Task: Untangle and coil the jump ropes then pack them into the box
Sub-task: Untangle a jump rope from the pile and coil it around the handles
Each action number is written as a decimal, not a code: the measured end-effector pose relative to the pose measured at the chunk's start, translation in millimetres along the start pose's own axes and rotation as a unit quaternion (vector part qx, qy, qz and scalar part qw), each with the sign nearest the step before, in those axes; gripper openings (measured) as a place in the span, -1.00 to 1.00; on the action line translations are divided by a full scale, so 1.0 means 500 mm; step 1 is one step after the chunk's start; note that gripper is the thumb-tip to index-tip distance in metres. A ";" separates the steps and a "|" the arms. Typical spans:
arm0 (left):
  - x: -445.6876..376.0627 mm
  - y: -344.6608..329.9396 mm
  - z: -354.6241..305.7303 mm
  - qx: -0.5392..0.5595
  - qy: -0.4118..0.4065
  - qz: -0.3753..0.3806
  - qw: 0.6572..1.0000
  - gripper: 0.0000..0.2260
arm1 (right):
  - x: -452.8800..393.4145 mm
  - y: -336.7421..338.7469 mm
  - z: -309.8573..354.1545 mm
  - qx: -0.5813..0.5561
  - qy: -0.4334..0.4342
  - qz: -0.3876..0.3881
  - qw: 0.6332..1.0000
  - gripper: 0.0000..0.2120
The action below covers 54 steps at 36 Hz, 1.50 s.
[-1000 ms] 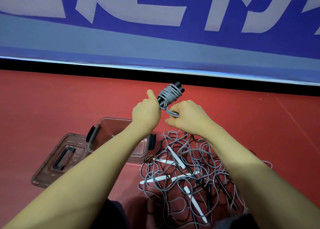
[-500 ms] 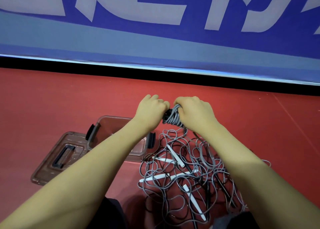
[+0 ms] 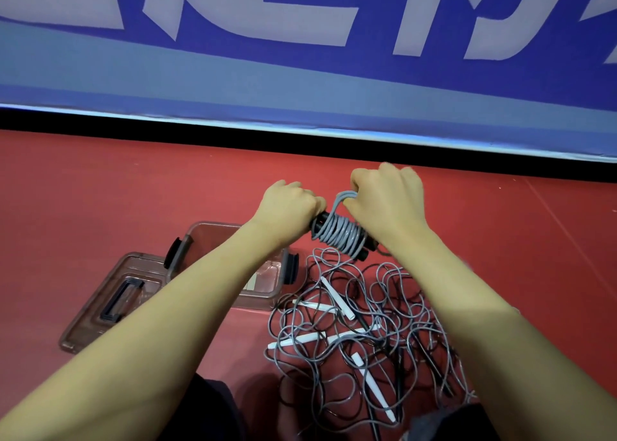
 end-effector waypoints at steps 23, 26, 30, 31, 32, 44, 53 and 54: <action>0.010 0.062 -0.025 0.363 0.174 -0.221 0.888 -0.65 | -0.011 -0.058 -0.016 -0.064 -0.025 -0.051 0.996 -0.78; 0.002 0.062 -0.026 0.386 0.250 -0.226 0.859 -0.65 | -0.005 -0.061 -0.005 -0.055 0.011 -0.023 0.998 -0.78; -0.005 0.050 -0.019 0.361 0.320 -0.202 0.852 -0.69 | -0.001 -0.065 0.015 -0.067 0.026 0.058 0.996 -0.83; -0.006 0.047 -0.018 0.345 0.331 -0.188 0.858 -0.70 | 0.002 -0.064 0.019 -0.066 0.035 0.070 0.995 -0.83; -0.006 0.044 -0.016 0.326 0.339 -0.173 0.865 -0.71 | 0.006 -0.065 0.020 -0.071 0.043 0.075 0.994 -0.83; 0.001 0.000 0.000 0.120 0.362 0.020 0.924 -0.60 | 0.017 -0.042 0.036 -0.157 0.054 0.175 0.970 -0.85; 0.007 -0.008 -0.010 0.039 0.290 0.092 0.952 -0.84 | 0.030 -0.021 0.034 -0.076 0.137 0.143 0.977 -0.91; 0.007 -0.009 -0.010 0.035 0.288 0.094 0.952 -0.85 | 0.031 -0.021 0.034 -0.064 0.144 0.140 0.978 -0.89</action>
Point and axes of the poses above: each hand's wrist, its own x-axis away from the middle knuckle, its own y-axis out of the back of the hand, z = x × y, the point moved 1 cm from there along -x, towards the middle knuckle, and after that the axes turned 4 degrees about -z, right-handed, at the moved point
